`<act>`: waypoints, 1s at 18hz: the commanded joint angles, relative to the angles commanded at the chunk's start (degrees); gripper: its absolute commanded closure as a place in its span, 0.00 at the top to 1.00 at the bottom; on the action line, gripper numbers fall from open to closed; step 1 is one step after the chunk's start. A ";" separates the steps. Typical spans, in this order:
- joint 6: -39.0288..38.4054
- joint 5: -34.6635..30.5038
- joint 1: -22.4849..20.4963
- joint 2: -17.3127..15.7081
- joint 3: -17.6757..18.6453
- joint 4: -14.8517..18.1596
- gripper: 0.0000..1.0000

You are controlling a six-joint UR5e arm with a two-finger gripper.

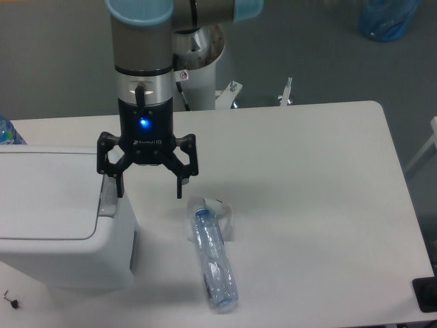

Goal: Open the trash can
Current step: 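Lower the gripper onto the lid's grey button edge and press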

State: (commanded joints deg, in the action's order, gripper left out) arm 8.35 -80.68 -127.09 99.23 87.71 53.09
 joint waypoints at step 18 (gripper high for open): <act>0.00 -0.09 0.62 1.14 0.09 0.00 1.00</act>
State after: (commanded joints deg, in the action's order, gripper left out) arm 8.35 -80.77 -126.47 100.37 87.80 53.09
